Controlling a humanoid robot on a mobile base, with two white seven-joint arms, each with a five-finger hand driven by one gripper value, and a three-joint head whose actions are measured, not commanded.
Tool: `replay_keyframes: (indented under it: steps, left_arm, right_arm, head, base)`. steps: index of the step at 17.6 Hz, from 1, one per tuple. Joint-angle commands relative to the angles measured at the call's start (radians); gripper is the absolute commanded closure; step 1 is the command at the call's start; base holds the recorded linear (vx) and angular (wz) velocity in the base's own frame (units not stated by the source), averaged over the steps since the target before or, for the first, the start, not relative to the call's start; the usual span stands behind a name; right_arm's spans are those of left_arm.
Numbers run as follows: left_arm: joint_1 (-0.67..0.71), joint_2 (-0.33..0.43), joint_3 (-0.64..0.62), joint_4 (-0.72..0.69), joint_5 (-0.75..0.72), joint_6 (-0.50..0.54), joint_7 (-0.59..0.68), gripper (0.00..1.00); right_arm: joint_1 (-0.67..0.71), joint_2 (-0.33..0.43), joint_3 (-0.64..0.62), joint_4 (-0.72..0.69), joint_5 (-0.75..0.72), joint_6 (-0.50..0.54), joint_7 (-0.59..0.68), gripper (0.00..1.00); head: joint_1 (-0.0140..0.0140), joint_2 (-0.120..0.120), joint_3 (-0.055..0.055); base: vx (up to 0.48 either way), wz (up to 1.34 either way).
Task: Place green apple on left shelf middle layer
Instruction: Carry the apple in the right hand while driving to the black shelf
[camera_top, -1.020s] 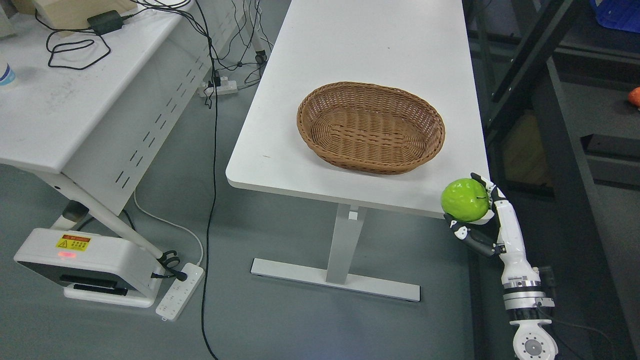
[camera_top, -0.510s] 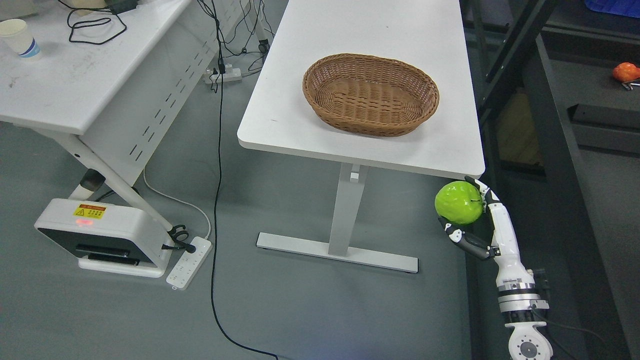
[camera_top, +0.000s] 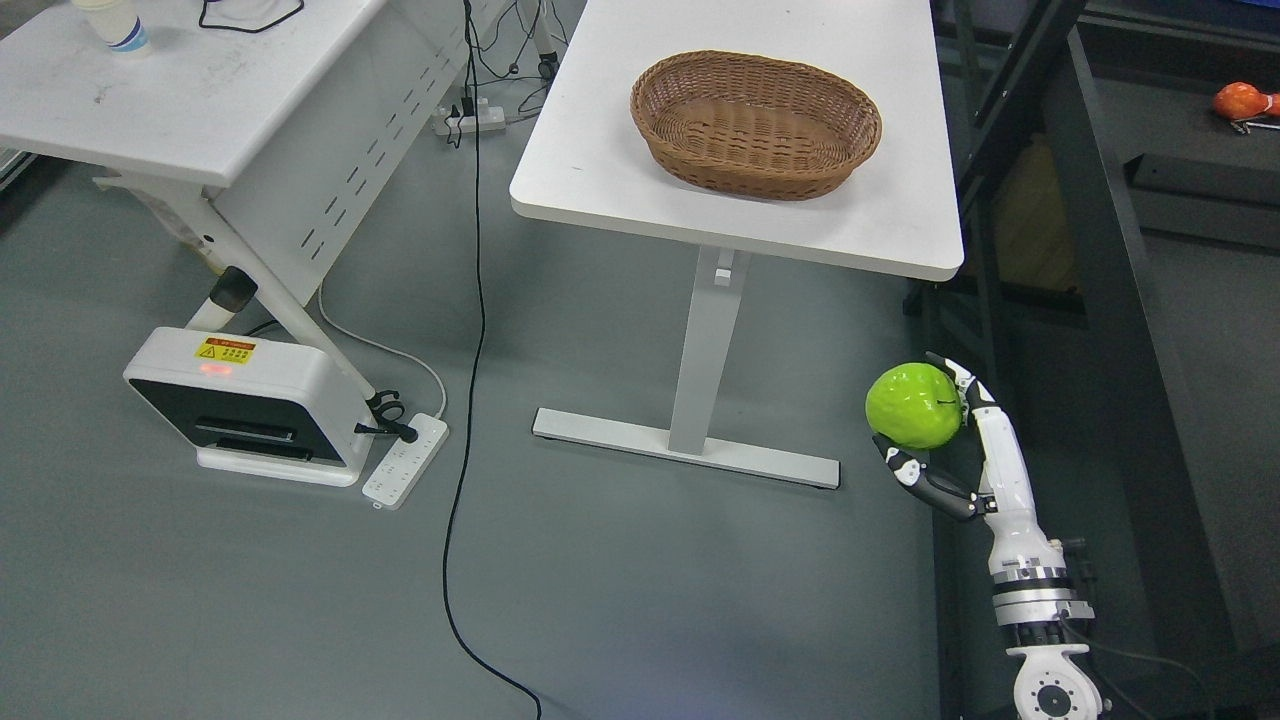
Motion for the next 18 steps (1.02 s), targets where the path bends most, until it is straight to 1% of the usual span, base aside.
replay_keyframes:
  steps: [1, 8, 18]
  left_arm:
    - [0.0, 0.017, 0.0, 0.0, -0.001, 0.001, 0.0, 0.0]
    - [0.0, 0.017, 0.0, 0.0, 0.0, -0.001, 0.0, 0.0]
    - [0.0, 0.017, 0.0, 0.0, 0.0, -0.001, 0.0, 0.0]
  right_arm:
    - [0.001, 0.002, 0.002, 0.0, 0.0, -0.005, 0.0, 1.0]
    - [0.001, 0.002, 0.004, 0.0, 0.0, -0.005, 0.0, 1.0]
    - [-0.001, 0.002, 0.004, 0.001, 0.0, -0.005, 0.0, 1.0]
  head:
    - [0.0, 0.0, 0.0]
    - [0.0, 0.0, 0.0]
    - [0.0, 0.0, 0.0]
  base:
    - [-0.262, 0.03]
    - [-0.228, -0.07]
    - [-0.156, -0.33]
